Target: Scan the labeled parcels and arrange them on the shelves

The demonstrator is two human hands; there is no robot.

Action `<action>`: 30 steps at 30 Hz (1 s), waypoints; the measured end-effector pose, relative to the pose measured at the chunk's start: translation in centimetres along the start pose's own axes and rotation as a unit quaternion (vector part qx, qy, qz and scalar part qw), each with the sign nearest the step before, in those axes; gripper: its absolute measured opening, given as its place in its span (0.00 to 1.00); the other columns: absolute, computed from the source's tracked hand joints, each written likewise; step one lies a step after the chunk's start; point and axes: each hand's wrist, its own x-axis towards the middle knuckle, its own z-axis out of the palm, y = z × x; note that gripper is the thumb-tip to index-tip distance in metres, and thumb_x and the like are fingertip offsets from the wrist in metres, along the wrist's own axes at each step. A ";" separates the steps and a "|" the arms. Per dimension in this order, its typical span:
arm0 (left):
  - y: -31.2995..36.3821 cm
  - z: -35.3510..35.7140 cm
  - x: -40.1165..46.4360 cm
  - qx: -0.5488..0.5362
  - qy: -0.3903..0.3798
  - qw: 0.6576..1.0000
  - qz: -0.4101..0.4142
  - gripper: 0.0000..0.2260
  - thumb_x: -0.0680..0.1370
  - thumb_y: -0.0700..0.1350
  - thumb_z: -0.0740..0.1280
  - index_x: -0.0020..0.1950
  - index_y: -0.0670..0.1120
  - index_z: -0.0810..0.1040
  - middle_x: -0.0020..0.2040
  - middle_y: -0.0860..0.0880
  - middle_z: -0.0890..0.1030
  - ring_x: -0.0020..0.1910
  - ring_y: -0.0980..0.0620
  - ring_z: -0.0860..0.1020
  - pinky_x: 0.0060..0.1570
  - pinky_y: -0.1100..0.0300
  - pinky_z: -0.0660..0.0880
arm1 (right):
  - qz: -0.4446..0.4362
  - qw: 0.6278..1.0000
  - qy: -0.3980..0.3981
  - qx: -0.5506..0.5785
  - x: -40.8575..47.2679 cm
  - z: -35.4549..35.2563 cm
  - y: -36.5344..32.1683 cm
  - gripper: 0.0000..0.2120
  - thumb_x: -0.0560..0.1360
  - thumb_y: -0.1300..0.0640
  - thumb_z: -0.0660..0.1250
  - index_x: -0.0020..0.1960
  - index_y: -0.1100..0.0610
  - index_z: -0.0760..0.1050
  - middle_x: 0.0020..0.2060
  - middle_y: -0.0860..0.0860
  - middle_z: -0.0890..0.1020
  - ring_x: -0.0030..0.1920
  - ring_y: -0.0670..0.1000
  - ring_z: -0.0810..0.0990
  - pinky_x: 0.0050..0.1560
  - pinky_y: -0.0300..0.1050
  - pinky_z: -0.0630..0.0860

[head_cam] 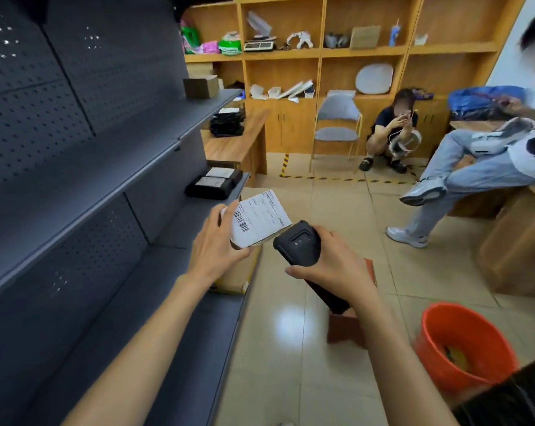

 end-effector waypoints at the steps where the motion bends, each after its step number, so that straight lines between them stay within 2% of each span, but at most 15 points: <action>1: -0.6 0.9 3.2 0.004 -0.004 1.000 0.005 0.42 0.69 0.59 0.74 0.77 0.53 0.57 0.67 0.52 0.63 0.61 0.49 0.69 0.42 0.55 0.69 | 0.001 1.000 0.004 -0.001 3.1 -0.4 0.1 0.39 0.64 0.39 0.76 0.70 0.43 0.65 0.58 0.45 0.73 0.55 0.51 0.78 0.54 0.50 0.76; 7: -2.9 4.8 22.3 0.021 0.008 0.999 0.035 0.44 0.69 0.62 0.73 0.78 0.51 0.56 0.69 0.50 0.64 0.64 0.48 0.69 0.49 0.51 0.76 | -0.010 0.999 0.044 0.001 20.5 -3.7 0.7 0.40 0.63 0.38 0.75 0.70 0.44 0.65 0.57 0.46 0.73 0.56 0.51 0.77 0.55 0.54 0.77; 11: -4.0 6.6 31.9 0.018 0.025 0.999 0.038 0.45 0.70 0.61 0.73 0.79 0.51 0.53 0.72 0.48 0.62 0.67 0.47 0.67 0.53 0.49 0.75 | -0.024 0.998 0.050 -0.009 30.8 -4.6 1.1 0.41 0.63 0.36 0.75 0.71 0.45 0.64 0.59 0.46 0.74 0.57 0.51 0.77 0.54 0.53 0.77; 14: -6.2 7.6 38.5 0.026 0.046 0.999 0.010 0.45 0.70 0.62 0.73 0.79 0.53 0.51 0.73 0.48 0.60 0.69 0.47 0.65 0.56 0.46 0.75 | -0.054 0.997 0.047 -0.005 38.7 -4.4 1.1 0.41 0.63 0.34 0.74 0.71 0.45 0.64 0.61 0.45 0.75 0.58 0.50 0.77 0.52 0.51 0.77; 16: -7.8 7.9 42.6 0.046 0.071 0.996 -0.013 0.45 0.70 0.62 0.73 0.79 0.54 0.51 0.73 0.49 0.60 0.70 0.46 0.65 0.54 0.44 0.77 | -0.079 0.996 0.038 0.001 43.9 -4.3 1.1 0.39 0.64 0.35 0.75 0.71 0.45 0.65 0.60 0.44 0.75 0.58 0.49 0.76 0.49 0.48 0.74; 20: -10.2 7.8 49.1 0.086 0.104 0.989 -0.063 0.44 0.70 0.62 0.73 0.79 0.54 0.52 0.72 0.50 0.60 0.66 0.47 0.67 0.50 0.51 0.74 | -0.135 0.991 0.000 0.013 54.0 -4.1 0.4 0.40 0.64 0.36 0.75 0.72 0.45 0.65 0.60 0.46 0.75 0.59 0.50 0.75 0.53 0.52 0.77; 24: -13.2 6.9 54.2 0.120 0.130 0.978 -0.113 0.45 0.70 0.62 0.73 0.79 0.53 0.52 0.70 0.51 0.61 0.66 0.48 0.68 0.46 0.51 0.73 | -0.196 0.980 -0.039 0.015 63.0 -3.9 -2.1 0.42 0.63 0.33 0.72 0.71 0.46 0.64 0.59 0.47 0.74 0.58 0.51 0.76 0.55 0.55 0.78; 28: -16.3 4.2 56.6 0.160 0.156 0.959 -0.174 0.43 0.70 0.66 0.70 0.79 0.55 0.53 0.70 0.51 0.62 0.64 0.49 0.70 0.48 0.50 0.74 | -0.267 0.961 -0.065 0.021 70.0 -2.7 -5.6 0.41 0.66 0.37 0.76 0.73 0.47 0.63 0.63 0.47 0.74 0.62 0.53 0.76 0.56 0.52 0.76; 30: -18.1 3.0 57.1 0.183 0.157 0.948 -0.207 0.43 0.69 0.67 0.69 0.78 0.55 0.54 0.70 0.51 0.63 0.63 0.48 0.71 0.48 0.51 0.74 | -0.295 0.952 -0.084 0.015 72.8 -1.6 -7.4 0.43 0.67 0.37 0.76 0.75 0.49 0.62 0.64 0.48 0.73 0.63 0.52 0.74 0.52 0.48 0.72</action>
